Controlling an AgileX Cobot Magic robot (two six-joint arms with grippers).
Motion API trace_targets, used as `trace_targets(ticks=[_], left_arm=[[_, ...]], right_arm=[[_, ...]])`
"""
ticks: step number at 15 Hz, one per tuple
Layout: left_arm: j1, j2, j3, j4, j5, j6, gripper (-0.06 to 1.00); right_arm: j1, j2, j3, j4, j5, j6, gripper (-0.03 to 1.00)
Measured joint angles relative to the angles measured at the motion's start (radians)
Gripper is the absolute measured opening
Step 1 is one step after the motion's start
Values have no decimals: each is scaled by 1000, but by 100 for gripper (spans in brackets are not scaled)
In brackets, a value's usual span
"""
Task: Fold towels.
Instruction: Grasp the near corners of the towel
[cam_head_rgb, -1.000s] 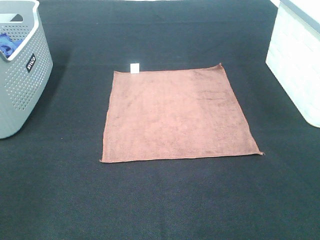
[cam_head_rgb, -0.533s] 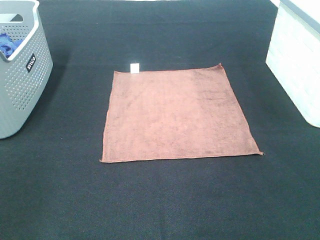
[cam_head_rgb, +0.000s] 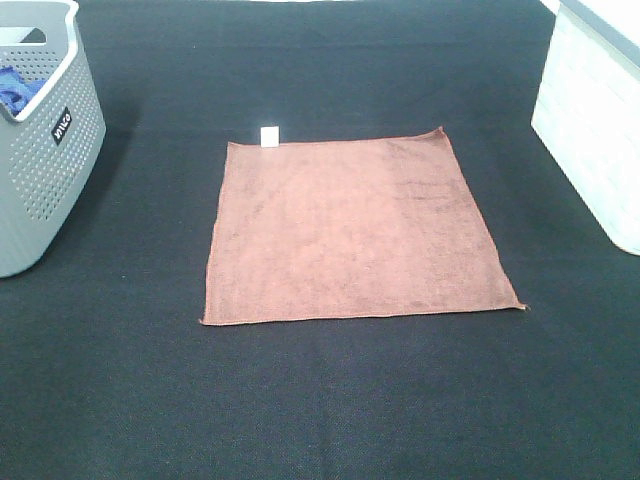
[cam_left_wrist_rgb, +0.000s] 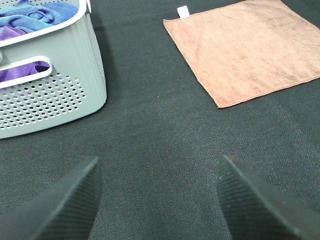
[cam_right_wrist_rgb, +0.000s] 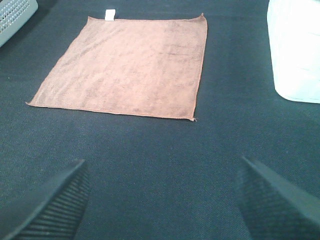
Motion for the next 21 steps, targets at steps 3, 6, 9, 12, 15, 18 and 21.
trace_targets(ticks=[3, 6, 9, 12, 15, 18, 21], left_arm=[[0, 0, 0, 0, 0, 0, 64], [0, 0, 0, 0, 0, 0, 64], [0, 0, 0, 0, 0, 0, 64], [0, 0, 0, 0, 0, 0, 64], [0, 0, 0, 0, 0, 0, 64], [0, 0, 0, 0, 0, 0, 64], [0, 0, 0, 0, 0, 0, 64]], right_arm=[[0, 0, 0, 3, 0, 0, 76], [0, 0, 0, 3, 0, 0, 76], [0, 0, 0, 3, 0, 0, 76], [0, 0, 0, 4, 0, 0, 76], [0, 0, 0, -5, -2, 16, 76], [0, 0, 0, -14, -4, 35, 76], [0, 0, 0, -17, -4, 38, 76]])
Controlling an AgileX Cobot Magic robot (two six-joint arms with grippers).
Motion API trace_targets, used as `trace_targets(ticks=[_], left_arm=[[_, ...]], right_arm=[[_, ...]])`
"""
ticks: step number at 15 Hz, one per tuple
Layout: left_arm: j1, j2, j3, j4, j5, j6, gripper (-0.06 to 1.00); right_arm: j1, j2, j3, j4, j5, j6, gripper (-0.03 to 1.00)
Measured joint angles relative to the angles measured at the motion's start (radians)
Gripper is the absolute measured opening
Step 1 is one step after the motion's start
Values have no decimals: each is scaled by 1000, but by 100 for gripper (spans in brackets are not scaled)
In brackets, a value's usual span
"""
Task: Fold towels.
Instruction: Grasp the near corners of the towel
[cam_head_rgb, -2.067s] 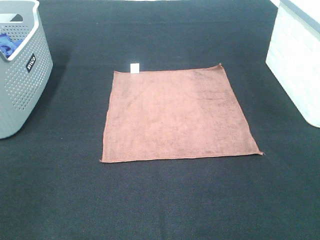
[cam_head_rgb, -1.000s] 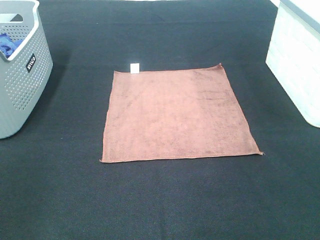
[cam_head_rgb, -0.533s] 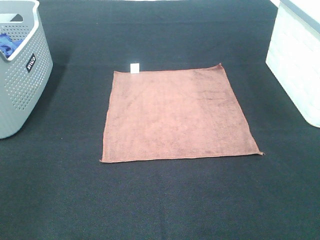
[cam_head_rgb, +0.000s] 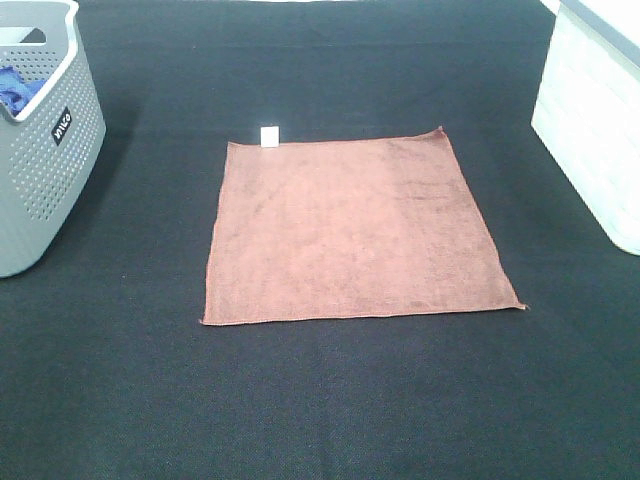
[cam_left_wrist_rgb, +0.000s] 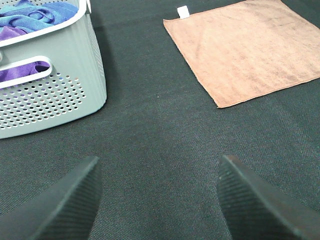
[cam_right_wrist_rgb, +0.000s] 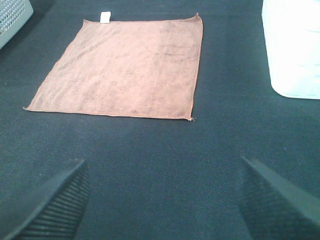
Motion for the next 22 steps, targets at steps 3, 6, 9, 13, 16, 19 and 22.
trace_targets(ticks=[3, 6, 9, 13, 16, 19, 22], left_arm=[[0, 0, 0, 0, 0, 0, 64], [0, 0, 0, 0, 0, 0, 64], [0, 0, 0, 0, 0, 0, 64], [0, 0, 0, 0, 0, 0, 64], [0, 0, 0, 0, 0, 0, 64], [0, 6, -9, -44, -55, -1, 64], [0, 128, -11, -134, -229, -3, 64]], right_arm=[[0, 0, 0, -7, 0, 4, 76], [0, 0, 0, -7, 0, 4, 76], [0, 0, 0, -7, 0, 4, 76], [0, 0, 0, -7, 0, 4, 76], [0, 0, 0, -7, 0, 4, 76], [0, 7, -4, -7, -28, 14, 76], [0, 176, -25, 19, -138, 23, 76]])
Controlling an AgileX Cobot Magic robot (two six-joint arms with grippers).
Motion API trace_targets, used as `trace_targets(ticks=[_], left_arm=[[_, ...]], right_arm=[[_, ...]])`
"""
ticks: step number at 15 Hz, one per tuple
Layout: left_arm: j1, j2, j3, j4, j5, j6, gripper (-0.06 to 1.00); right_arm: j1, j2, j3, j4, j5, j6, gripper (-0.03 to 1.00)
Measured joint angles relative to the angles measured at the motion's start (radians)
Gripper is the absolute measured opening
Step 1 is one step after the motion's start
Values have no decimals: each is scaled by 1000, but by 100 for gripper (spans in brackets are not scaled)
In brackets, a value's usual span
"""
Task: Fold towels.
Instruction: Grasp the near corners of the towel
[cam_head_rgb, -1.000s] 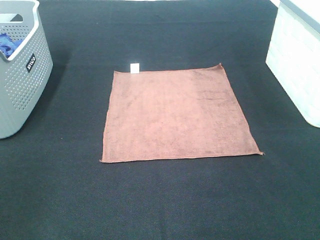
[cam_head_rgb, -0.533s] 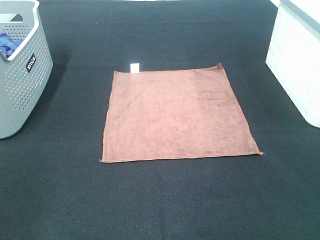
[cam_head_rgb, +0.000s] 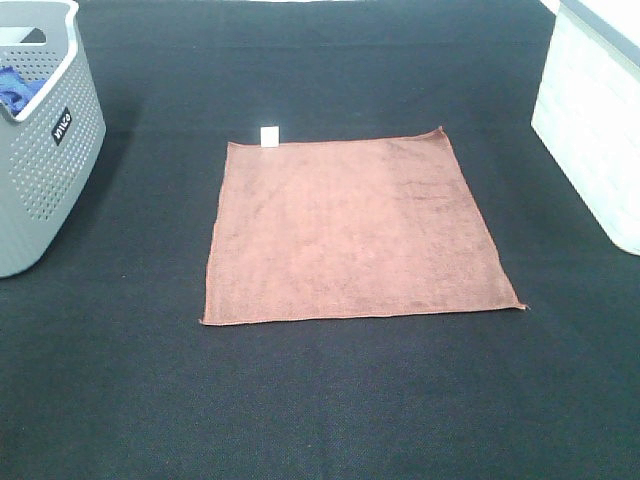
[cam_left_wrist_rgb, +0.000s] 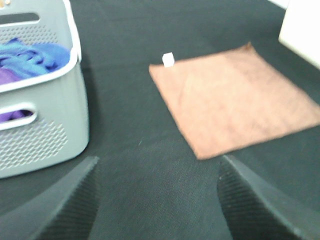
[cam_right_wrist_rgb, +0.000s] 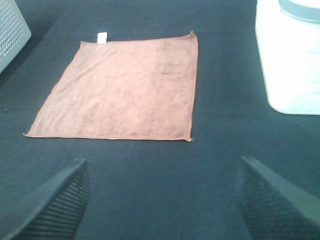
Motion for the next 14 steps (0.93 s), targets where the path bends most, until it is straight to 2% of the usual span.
trace_targets(ticks=[1, 2, 3, 4, 5, 8, 10, 11, 12, 14], left_arm=[[0, 36, 0, -13, -30, 0, 64], [0, 137, 0, -38, -87, 0, 64], [0, 220, 0, -65, -109, 0, 64], [0, 220, 0, -65, -109, 0, 64], [0, 309, 0, -111, -119, 0, 64], [0, 652, 0, -349, -149, 93, 64], [0, 855, -3, -506, -160, 236, 64], [0, 1016, -23, -633, -161, 348, 64], [0, 1122, -45, -724, -161, 431, 64], [0, 1300, -98, -866, -144, 571, 64]], right_arm=[[0, 30, -2, 4, -16, 0, 76], [0, 152, -11, 27, -51, 0, 76], [0, 244, -17, 37, -72, 0, 76], [0, 244, -17, 37, -72, 0, 76], [0, 343, -26, 39, -88, 0, 76], [0, 686, -105, 45, -128, -14, 76], [0, 899, -200, 77, -136, -26, 76], [0, 985, -242, 96, -149, -26, 76], [0, 1062, -276, 110, -160, -26, 76], [0, 1190, -330, 127, -204, -36, 76]])
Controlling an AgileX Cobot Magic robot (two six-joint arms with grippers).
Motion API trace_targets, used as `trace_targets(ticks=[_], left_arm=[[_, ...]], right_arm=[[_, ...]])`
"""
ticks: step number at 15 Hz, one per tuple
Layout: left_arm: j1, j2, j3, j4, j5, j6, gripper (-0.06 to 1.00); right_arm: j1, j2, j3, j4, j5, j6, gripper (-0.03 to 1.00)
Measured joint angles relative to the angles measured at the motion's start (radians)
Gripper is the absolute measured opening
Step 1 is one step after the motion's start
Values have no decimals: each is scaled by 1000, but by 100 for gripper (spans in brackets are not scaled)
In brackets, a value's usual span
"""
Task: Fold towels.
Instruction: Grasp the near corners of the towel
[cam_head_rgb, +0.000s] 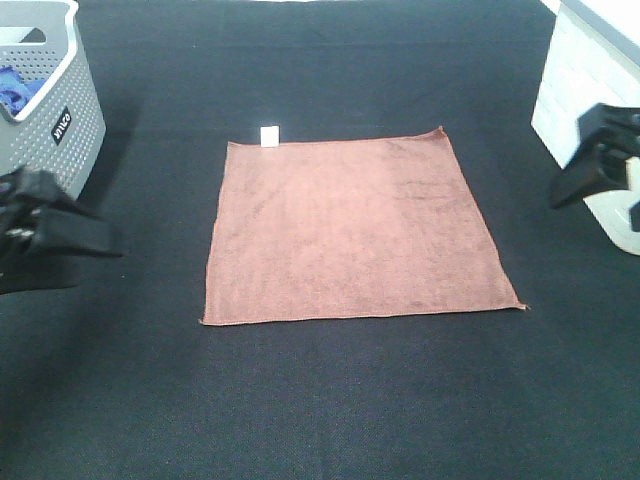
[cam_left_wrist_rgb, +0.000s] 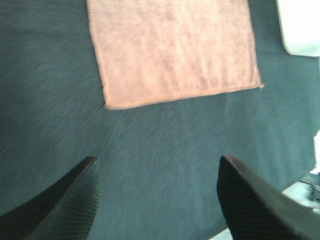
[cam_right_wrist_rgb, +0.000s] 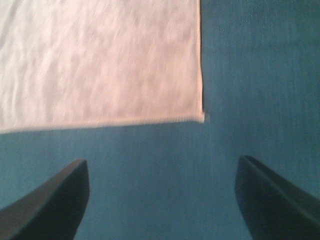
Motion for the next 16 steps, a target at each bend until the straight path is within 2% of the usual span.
trace_targets(ticks=[1, 3, 4, 8, 12, 15, 16], left_arm=[[0, 0, 0, 0, 0, 0, 64], [0, 183, -74, -107, 18, 114, 64], [0, 236, -95, -123, 18, 131, 64], [0, 443, -204, -144, 19, 167, 64], [-4, 549, -252, -177, 18, 238, 64], [-82, 600, -296, -192, -29, 251, 64], [-82, 600, -296, -192, -29, 251, 64]], right_arm=[[0, 0, 0, 0, 0, 0, 76], [-1, 152, -51, 0, -41, -31, 76], [-1, 209, -70, 12, -44, -59, 76], [-1, 436, -149, 139, -45, -228, 76], [-1, 550, -216, 166, -59, -266, 76], [-3, 580, -228, 179, -69, -295, 76], [-3, 580, -228, 179, -69, -295, 76]])
